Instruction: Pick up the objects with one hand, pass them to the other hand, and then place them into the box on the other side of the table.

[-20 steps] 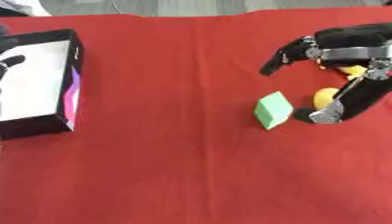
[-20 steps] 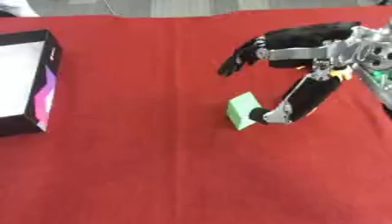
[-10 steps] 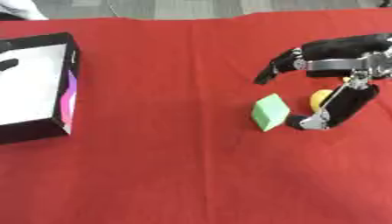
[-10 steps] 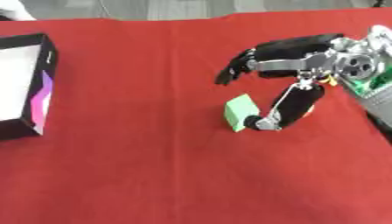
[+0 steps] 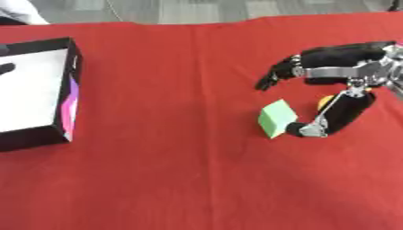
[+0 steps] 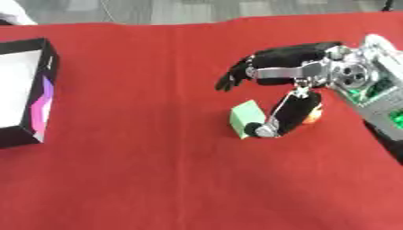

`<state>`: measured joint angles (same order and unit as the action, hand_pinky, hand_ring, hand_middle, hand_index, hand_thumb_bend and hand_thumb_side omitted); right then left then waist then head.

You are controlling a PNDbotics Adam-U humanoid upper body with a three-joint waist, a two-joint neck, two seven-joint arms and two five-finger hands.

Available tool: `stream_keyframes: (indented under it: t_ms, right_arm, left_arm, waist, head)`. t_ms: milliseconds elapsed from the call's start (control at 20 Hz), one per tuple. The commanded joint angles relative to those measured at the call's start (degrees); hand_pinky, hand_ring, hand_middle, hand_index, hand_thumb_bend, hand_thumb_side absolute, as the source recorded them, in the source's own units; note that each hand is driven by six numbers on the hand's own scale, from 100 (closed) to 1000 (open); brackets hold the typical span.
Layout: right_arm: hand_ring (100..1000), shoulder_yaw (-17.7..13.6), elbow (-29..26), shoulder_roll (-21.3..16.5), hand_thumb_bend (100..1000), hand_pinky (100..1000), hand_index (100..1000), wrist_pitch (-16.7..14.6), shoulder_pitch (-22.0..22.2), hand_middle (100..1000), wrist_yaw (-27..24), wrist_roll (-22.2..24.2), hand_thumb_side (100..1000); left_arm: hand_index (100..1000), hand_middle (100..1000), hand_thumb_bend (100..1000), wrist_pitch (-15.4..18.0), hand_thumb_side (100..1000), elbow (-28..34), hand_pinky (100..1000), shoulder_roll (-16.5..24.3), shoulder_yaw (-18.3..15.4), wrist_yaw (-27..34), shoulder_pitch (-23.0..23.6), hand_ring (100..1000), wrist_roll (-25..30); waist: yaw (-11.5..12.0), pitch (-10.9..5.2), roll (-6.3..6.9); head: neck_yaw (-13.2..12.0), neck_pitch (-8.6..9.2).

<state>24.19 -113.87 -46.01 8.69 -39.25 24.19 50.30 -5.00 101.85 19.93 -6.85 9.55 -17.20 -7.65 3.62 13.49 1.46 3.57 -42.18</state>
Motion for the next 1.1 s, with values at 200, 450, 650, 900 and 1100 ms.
stream_keyframes:
  t_ms: [200,450,650,900,1100]
  right_arm:
    - [882,-0.1,-0.7,-0.7,314,883,915,2.3,-0.1,820,1.9,0.2,180]
    - [862,0.4,1.3,-0.4,330,887,915,2.7,-0.2,822,3.7,0.2,185]
    - [859,0.7,3.4,-0.2,336,888,915,2.0,-0.3,823,4.9,-0.1,190]
    - [861,1.2,5.7,-0.3,361,896,915,1.0,-0.5,824,7.0,-1.0,186]
    - [861,1.5,7.3,-0.3,369,898,914,0.1,-0.7,824,8.4,-1.7,177]
  left_arm:
    - [769,843,100,0.1,840,1.1,786,0.4,-0.1,0.2,-1.0,843,0.3]
    - [769,844,100,0.1,841,1.1,786,0.2,-0.1,0.2,-1.3,844,0.4]
    - [769,844,100,0.1,843,1.2,786,0.1,0.0,0.3,-1.5,844,0.5]
    - [769,844,100,0.1,844,1.2,787,-0.1,0.0,0.4,-1.8,844,0.5]
    - [769,844,100,0.1,845,1.4,787,-0.2,0.1,0.4,-2.1,844,0.6]
  waist:
    - [0.3,0.34,0.94]
    - [0.5,0.85,1.25]
    - [0.5,1.32,1.50]
    - [0.6,2.08,1.90]
    - [0.7,2.72,2.19]
  head:
    - [0.4,0.87]
    - [0.5,0.55]
    - [0.6,0.25]
    - [1.0,0.33]
    - [1.2,0.49]
